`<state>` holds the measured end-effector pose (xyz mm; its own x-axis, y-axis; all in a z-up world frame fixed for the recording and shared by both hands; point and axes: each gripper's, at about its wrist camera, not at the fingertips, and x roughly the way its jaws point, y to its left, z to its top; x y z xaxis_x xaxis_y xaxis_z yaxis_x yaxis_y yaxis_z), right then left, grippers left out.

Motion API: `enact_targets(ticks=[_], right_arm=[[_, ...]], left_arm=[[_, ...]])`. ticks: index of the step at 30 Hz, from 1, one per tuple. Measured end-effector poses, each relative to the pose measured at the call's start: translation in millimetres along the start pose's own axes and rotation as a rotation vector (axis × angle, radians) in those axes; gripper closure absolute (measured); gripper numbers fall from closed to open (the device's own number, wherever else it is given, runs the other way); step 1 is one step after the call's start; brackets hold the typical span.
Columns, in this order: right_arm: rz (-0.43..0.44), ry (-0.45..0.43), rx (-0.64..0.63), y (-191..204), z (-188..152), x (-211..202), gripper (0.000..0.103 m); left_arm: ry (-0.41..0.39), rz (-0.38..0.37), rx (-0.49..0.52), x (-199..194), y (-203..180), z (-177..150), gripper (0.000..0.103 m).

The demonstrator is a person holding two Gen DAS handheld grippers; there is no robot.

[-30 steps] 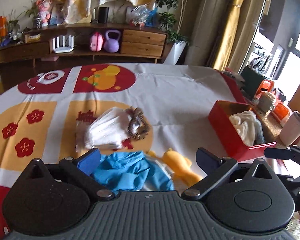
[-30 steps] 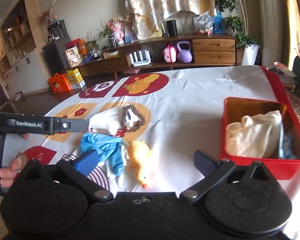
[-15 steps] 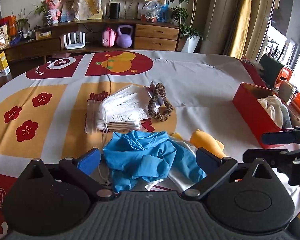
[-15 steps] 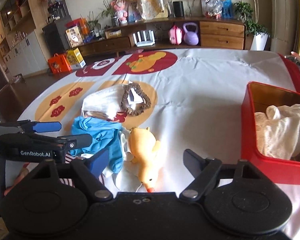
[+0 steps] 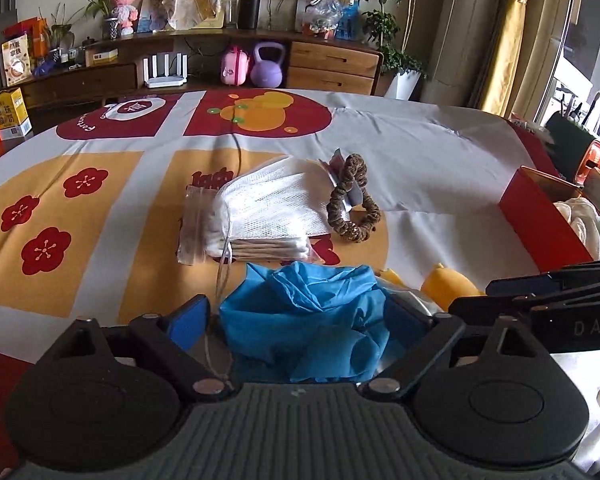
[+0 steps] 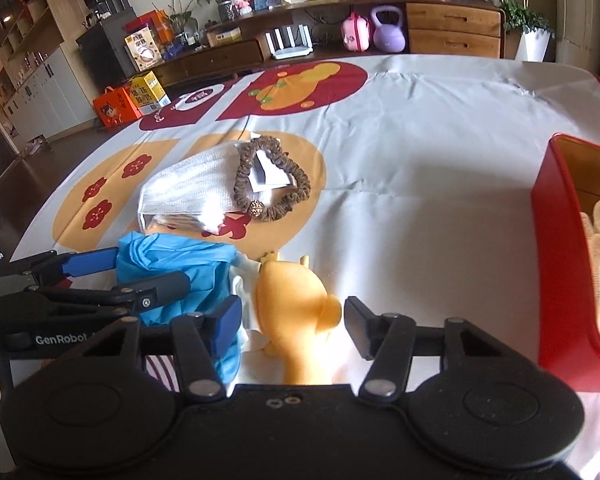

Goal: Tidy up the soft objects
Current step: 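Lower the right tool onto the yellow duck while the left tool reaches the blue gloves, then close the right tool on the duck while the left tool grasps the blue gloves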

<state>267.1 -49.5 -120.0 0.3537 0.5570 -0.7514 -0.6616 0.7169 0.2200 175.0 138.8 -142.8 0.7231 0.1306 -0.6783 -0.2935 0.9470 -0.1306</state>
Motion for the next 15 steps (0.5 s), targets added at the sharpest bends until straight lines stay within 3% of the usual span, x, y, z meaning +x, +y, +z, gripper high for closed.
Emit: enact_targets(ticks=[8,10,15], right_arm=[[-0.004,0.013,0.008,1.6,-0.3,11.2,0.060],[-0.005,0.011,0.011,1.4,-0.8,11.0,0.064],[-0.017,-0.001,0.024,0.3,-1.9,7.6,0.069]], left_arm=[[0.001,-0.013,0.012,3.7,-1.5,-1.6,0.051],[0.000,-0.010,0.019,3.8,-2.6,-1.6,0.065],[-0.012,0.006,0.035,-0.2,-5.9,-1.9,0.072]])
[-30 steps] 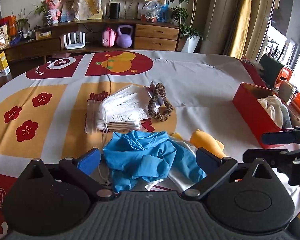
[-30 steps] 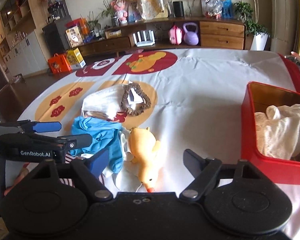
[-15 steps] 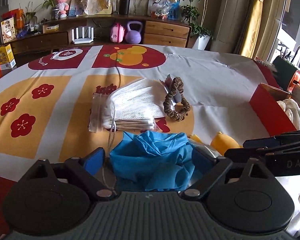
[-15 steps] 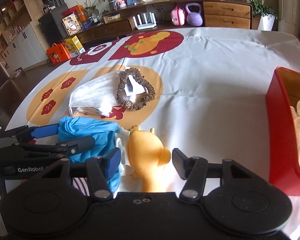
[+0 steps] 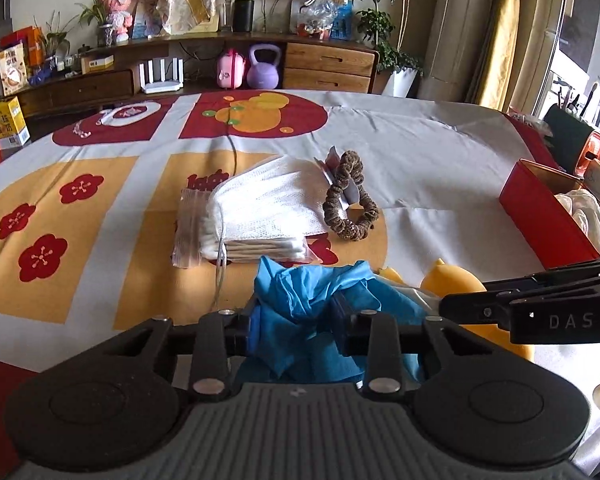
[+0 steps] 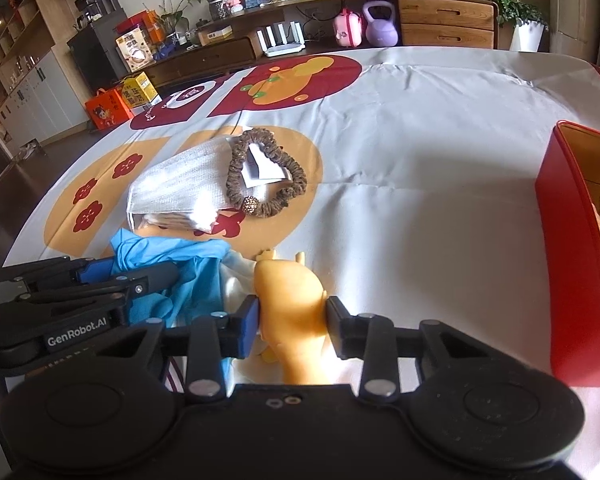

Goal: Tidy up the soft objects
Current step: 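Close the right tool on the duck while the left tool grasps the blue gloves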

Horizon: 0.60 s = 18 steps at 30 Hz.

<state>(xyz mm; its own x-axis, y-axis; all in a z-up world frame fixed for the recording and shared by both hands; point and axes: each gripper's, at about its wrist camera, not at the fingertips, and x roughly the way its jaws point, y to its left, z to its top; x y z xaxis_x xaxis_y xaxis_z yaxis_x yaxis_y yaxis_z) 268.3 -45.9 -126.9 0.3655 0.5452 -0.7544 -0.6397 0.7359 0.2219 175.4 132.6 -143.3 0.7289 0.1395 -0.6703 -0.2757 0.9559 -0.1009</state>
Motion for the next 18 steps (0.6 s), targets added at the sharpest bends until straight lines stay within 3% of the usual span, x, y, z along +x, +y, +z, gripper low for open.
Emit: enact_targets(ticks=[7,18], right_arm=[[-0.016,-0.021,-0.022,5.3,-3.3,-5.6,0.077],[0.000,-0.083,0.024,-4.3,-12.9,-42.8,0.078]], left_arm=[[-0.014,-0.011,0.004,-9.3,-1.2,2.2,0.088],[-0.049,-0.047,-0.010,-33.8,-4.4,7.9,0.093]])
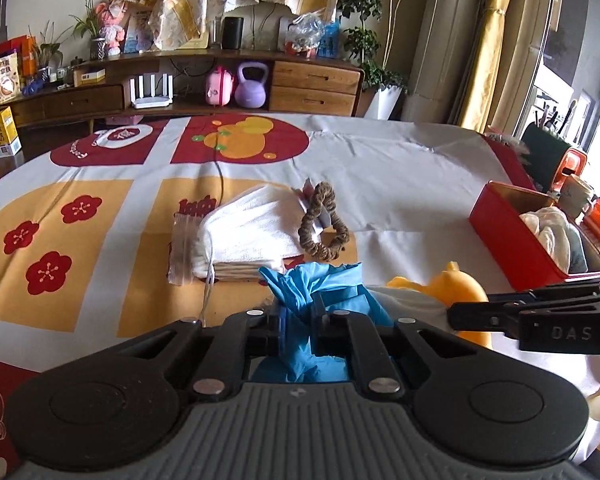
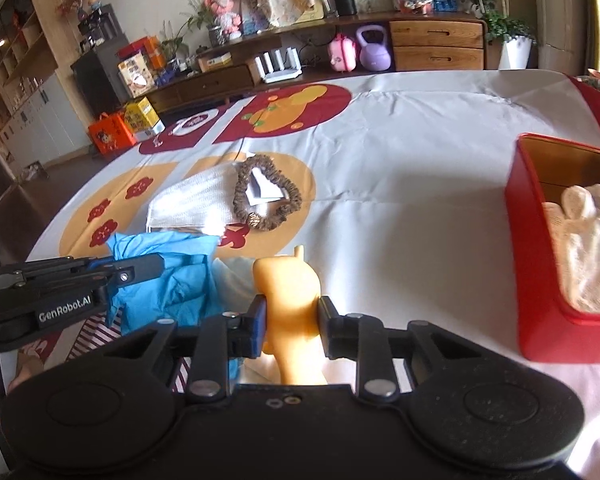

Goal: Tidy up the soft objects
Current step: 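Close the right tool on the duck while the left tool grasps the blue gloves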

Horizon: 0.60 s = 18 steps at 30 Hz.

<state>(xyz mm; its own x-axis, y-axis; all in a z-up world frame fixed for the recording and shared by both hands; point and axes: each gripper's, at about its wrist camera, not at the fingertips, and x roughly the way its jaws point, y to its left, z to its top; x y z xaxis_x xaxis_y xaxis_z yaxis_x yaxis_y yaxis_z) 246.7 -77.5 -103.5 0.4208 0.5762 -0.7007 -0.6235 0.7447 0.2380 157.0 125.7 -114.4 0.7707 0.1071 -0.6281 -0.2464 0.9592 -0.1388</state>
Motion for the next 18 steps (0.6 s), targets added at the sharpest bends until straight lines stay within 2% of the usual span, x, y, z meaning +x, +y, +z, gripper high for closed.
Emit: enact_targets(ticks=[6,12,15,18], right_arm=[[0.016,-0.005,0.057,-16.4,-6.5,-18.3,0.077],[-0.015,-0.010,0.077,-24.4,-11.2,-27.0,0.077],[-0.057,0.036,0.073,-27.7,-12.8,-20.0,0.074],[-0.062,0.055,0.094,-34.6,-17.4,-11.3,0.074]], left_arm=[[-0.003,0.013,-0.011,-7.2,-0.7,1.9,0.094],[-0.010,-0.002,-0.009,-16.7,-9.0,1.9,0.094],[-0.005,-0.008,-0.007,-17.5,-14.2,0.9,0.094],[0.003,-0.017,-0.005,-16.4,-19.2,-0.5,0.094]])
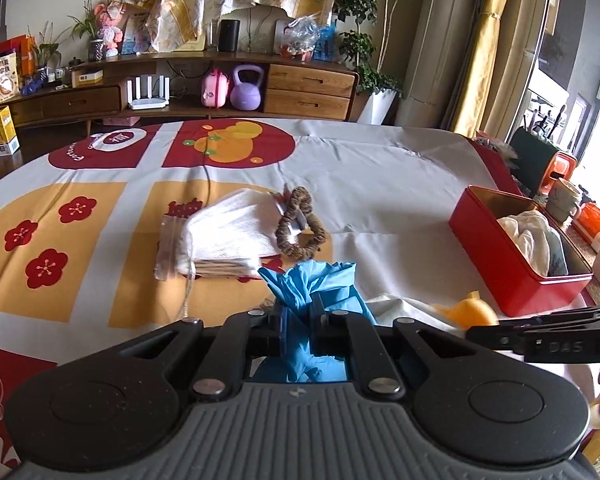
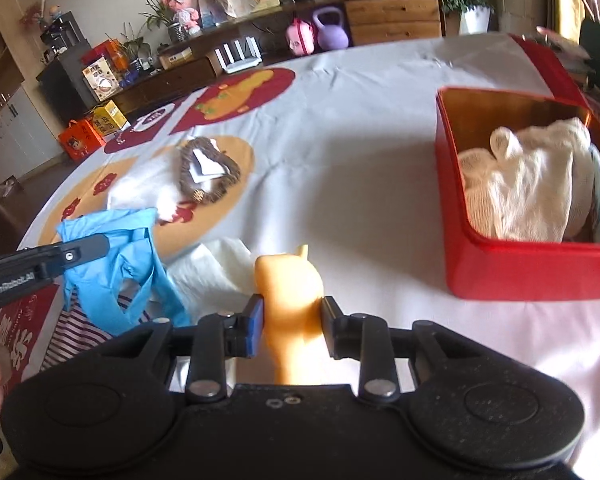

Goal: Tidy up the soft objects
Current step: 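Close the right tool on the duck while the left tool grasps the blue gloves, then carry the duck and gloves over the red tin with both tools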

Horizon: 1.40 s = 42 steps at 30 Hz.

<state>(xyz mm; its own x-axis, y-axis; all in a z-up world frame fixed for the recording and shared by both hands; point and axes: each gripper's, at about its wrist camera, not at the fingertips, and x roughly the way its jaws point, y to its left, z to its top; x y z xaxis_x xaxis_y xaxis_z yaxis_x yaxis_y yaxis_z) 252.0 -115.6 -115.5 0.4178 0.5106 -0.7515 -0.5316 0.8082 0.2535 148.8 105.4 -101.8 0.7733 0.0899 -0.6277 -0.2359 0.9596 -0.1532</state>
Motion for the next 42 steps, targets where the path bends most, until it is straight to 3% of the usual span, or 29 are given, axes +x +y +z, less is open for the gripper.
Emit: enact_targets(ticks=[7,12,21,31,42], right_arm=[[0.009,-0.035,0.039,-7.9,4.7,1.4,0.064],[-0.001,0.001,0.044,-11.5,8.9,15.2,0.061],[0.046,-0.009,0.095,-18.9,3.2,14.6,0.076],[0.058,-0.087,0.096,-17.1,-4.5,-27.4,0.079],[0.058,-0.172,0.087,-33.2,-0.4,-87.4,0.079]], left_arm=[[0.013,-0.002,-0.003,2.7,-2.2,-2.0,0.094],[0.025,-0.005,-0.007,6.6,-2.3,-2.7,0.094],[0.033,-0.013,-0.008,8.8,-2.9,-2.6,0.094],[0.013,-0.051,0.013,-14.5,-19.8,4.0,0.094],[-0.018,-0.107,0.082,-34.8,-66.8,19.6,0.094]])
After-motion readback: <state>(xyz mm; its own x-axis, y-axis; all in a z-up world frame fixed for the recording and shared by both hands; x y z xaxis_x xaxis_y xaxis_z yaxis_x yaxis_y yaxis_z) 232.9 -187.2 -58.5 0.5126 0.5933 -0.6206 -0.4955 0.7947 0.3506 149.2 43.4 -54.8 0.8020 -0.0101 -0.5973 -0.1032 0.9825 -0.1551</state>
